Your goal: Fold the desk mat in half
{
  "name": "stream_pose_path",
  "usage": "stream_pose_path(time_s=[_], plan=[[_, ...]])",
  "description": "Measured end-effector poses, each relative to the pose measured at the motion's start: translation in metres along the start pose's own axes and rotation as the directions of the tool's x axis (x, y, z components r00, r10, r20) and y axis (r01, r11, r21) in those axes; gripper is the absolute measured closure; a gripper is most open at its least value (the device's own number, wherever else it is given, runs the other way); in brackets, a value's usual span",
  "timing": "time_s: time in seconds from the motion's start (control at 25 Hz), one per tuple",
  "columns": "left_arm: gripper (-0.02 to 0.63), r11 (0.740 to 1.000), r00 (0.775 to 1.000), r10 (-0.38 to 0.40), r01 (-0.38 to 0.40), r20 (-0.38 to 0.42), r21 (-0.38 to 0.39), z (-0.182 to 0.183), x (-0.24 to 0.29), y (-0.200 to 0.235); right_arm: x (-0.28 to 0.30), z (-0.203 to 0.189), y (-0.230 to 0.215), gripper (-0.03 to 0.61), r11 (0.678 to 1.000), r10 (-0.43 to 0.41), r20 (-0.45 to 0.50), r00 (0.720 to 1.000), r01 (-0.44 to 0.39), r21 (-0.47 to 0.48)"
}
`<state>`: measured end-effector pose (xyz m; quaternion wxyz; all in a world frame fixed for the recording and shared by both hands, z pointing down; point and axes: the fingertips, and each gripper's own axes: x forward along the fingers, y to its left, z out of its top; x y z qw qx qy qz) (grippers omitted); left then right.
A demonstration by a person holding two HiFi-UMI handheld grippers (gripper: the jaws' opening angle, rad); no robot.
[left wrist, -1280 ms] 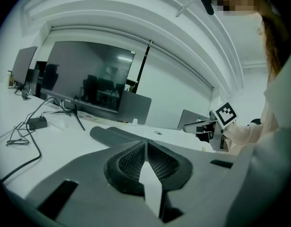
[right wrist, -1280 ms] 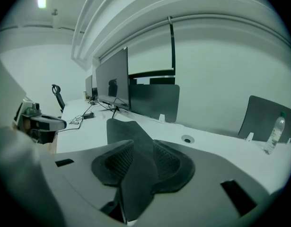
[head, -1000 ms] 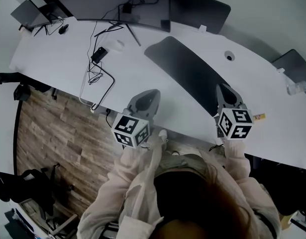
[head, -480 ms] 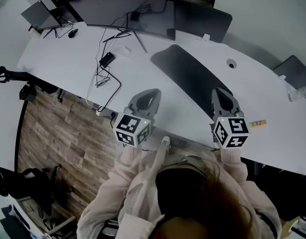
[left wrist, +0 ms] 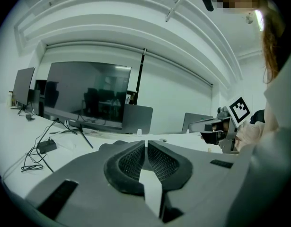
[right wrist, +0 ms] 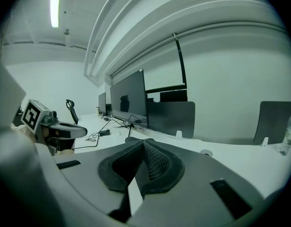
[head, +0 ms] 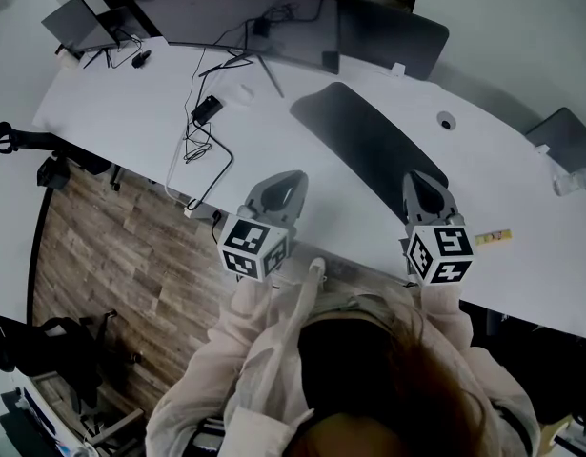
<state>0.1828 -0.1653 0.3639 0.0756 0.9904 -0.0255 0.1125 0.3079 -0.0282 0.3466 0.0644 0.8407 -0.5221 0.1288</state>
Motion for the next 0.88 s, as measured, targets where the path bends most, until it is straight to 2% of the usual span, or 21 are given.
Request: stream_pose_path(time_s=[0.88], plan=[[0.572, 1.000, 1.000, -0.002, 0.003, 0.004, -0.021, -0.0082, 0.0054, 0.0078, 0.0076, -0.0084, 0.0038, 0.565, 1.000, 0.000, -0.030, 1.000, -0.001, -0.014]])
